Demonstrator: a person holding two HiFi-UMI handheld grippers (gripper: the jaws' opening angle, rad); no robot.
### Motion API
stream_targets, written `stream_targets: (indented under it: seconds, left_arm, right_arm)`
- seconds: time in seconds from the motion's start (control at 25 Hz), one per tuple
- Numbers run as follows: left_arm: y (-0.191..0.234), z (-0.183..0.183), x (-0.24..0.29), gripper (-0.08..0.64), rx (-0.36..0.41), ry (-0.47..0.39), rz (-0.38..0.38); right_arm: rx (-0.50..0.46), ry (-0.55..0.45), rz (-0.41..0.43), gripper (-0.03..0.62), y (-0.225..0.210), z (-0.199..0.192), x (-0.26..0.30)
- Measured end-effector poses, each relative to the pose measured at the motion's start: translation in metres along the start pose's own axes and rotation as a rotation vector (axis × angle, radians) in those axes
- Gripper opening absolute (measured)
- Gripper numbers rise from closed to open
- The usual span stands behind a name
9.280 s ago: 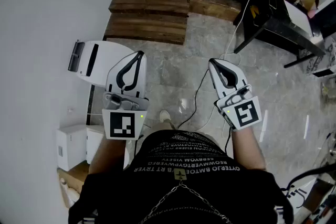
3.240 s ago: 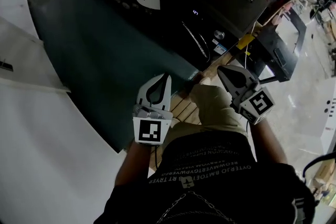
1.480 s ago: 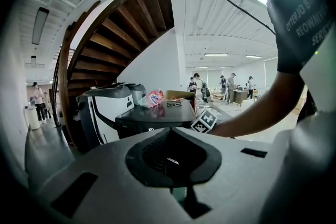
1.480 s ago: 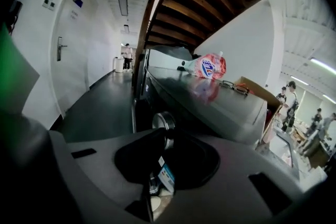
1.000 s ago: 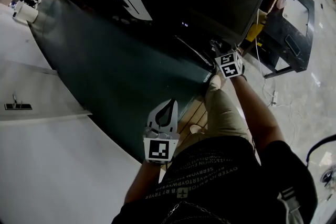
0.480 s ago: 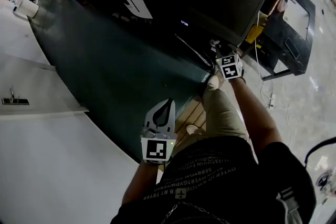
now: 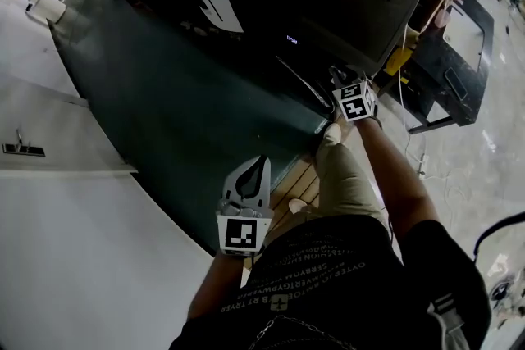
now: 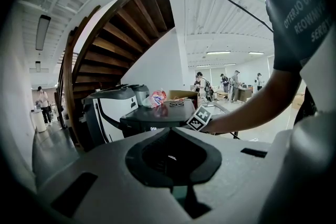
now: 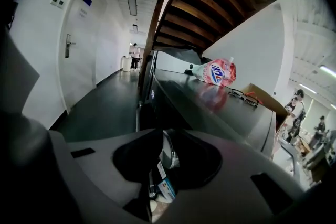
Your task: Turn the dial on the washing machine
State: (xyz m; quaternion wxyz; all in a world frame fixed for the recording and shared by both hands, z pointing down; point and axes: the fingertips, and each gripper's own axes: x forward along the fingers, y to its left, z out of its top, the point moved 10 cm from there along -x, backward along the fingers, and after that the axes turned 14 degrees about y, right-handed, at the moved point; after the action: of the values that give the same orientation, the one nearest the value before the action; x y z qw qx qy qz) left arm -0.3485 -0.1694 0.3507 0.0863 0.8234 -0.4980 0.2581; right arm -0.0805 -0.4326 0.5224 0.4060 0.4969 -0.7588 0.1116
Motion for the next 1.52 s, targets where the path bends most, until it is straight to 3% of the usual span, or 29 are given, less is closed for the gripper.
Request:
stream_targets:
  seconds: [0.36, 0.64, 0.8, 1.24, 1.52]
  left_arm:
    - [0.002, -0.005, -0.013, 0.005, -0.007, 0.016, 0.008]
    - [-0.001, -0.003, -0.015, 0.006, 0.012, 0.012, -0.001]
    - [-0.006, -0.002, -0.015, 0.006, 0.022, 0.011, -0.008]
    - [0.001, -0.004, -0.024, 0.006, -0.024, 0.005, 0.007]
    - [0.0, -0.003, -0.023, 0.006, -0.007, 0.001, 0.007]
  right_arm:
    - [0.101, 0.04, -0.018, 0.072, -0.001, -0.013, -0.004]
    - [0.061, -0.014, -0.014, 0.083, -0.001, 0.006, -0.011]
    - [0.016, 0.02, 0.012, 0.081, 0.001, 0.004, -0.002]
    - [0.106, 0.075, -0.003, 0.086, -0.002, -0.017, -0.004]
    - [0.057, 0.029, -0.028, 0.086, -0.001, -0.001, -0.009]
